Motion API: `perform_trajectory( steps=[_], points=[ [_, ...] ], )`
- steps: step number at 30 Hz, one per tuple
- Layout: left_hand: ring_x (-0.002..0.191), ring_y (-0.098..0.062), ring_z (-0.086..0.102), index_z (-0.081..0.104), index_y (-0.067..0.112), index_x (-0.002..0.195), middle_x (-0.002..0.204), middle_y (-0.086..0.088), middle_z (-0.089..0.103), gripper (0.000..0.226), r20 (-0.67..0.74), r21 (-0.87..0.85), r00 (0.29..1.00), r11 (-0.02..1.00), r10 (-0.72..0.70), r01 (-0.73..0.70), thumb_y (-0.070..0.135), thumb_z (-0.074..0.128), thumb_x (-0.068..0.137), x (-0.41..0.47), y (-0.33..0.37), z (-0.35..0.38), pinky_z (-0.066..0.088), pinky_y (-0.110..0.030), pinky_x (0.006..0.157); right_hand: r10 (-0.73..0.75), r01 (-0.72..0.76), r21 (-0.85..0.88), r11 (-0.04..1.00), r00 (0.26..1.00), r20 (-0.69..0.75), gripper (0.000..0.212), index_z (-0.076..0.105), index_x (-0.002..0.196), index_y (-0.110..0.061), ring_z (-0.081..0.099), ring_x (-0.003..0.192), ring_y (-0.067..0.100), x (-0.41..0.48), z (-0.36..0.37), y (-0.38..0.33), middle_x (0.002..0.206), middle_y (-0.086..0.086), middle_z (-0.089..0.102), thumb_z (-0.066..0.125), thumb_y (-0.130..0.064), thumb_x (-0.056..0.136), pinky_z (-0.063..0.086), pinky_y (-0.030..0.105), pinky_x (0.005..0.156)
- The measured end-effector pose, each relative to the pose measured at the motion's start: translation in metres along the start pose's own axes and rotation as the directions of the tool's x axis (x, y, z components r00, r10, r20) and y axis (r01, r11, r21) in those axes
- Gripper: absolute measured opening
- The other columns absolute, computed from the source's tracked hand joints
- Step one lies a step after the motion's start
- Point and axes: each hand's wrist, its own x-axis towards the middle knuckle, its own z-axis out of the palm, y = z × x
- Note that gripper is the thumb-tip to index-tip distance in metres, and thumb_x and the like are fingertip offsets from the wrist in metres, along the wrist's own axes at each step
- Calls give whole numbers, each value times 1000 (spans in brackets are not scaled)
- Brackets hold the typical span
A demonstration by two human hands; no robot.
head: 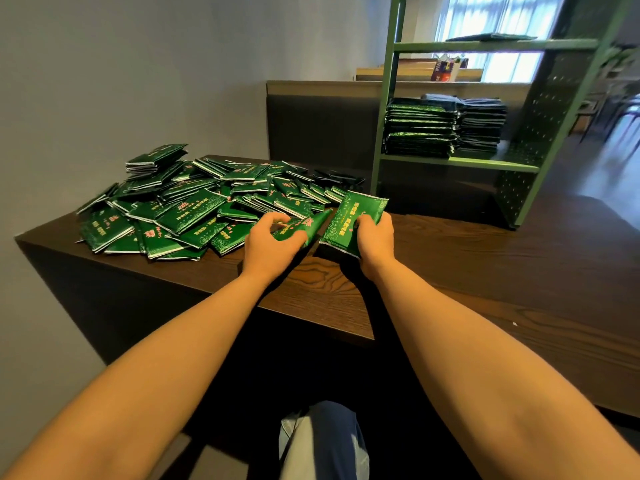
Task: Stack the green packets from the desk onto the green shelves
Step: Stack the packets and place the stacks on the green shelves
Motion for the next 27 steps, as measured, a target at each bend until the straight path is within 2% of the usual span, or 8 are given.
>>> perform_trajectory(
  steps=[4,8,10,13,17,21,23,27],
  points=[
    [82,-12,57,68,9,96,91,0,63,17,-40,-186,995,979,-96,87,20,74,84,2,9,10,42,-25,70,-8,8,0,1000,993,-121,16,55,115,-14,57,97,22,-1,3,-1,105,3,59,57,-20,101,41,31,80],
    [78,-6,56,68,11,94,89,2,62,12,27,-255,994,960,-108,112,19,71,87,4,20,22,43,-12,64,127,-127,11,992,989,-77,18,49,87,-18,60,89,29,6,2,-8,90,6,56,63,-25,95,49,42,76],
    [75,-5,55,68,12,95,85,4,62,11,33,-280,995,955,-96,102,19,71,87,5,28,32,42,-10,60,185,-185,20,982,983,0,13,56,98,-11,63,87,29,7,-2,-12,95,11,61,61,-23,94,53,42,76],
    [69,-1,57,67,13,91,81,4,63,7,62,-315,997,946,-56,72,17,71,87,5,41,53,44,-11,61,225,-238,116,964,967,115,36,62,121,-7,72,101,35,8,-9,-15,117,20,71,65,-31,95,61,51,89],
    [73,-3,61,67,23,84,82,6,66,6,145,-335,988,937,-51,98,20,69,89,3,52,77,47,-15,65,261,-317,266,910,939,225,67,71,116,-10,71,102,33,14,-20,-11,112,16,73,52,-71,95,58,43,85],
    [79,-11,62,70,18,86,81,3,67,16,157,-326,981,931,-115,161,29,61,95,7,54,82,47,-21,67,244,-312,294,904,938,246,32,70,115,-9,68,67,14,13,-24,-10,76,4,70,54,-35,105,55,28,67],
    [75,-16,61,71,11,78,75,-6,67,32,163,-286,980,945,-116,160,37,59,92,8,53,78,45,-30,68,192,-243,241,940,957,216,24,71,119,-4,69,76,13,13,-21,-9,88,6,71,62,-16,99,55,24,63],
    [62,-20,48,61,-12,73,66,-13,53,56,183,-252,976,954,-117,162,43,56,85,9,49,68,38,-34,62,132,-161,197,967,980,151,27,68,126,-3,72,88,19,14,-15,-1,110,15,73,64,-7,100,59,28,69]
  ],
)
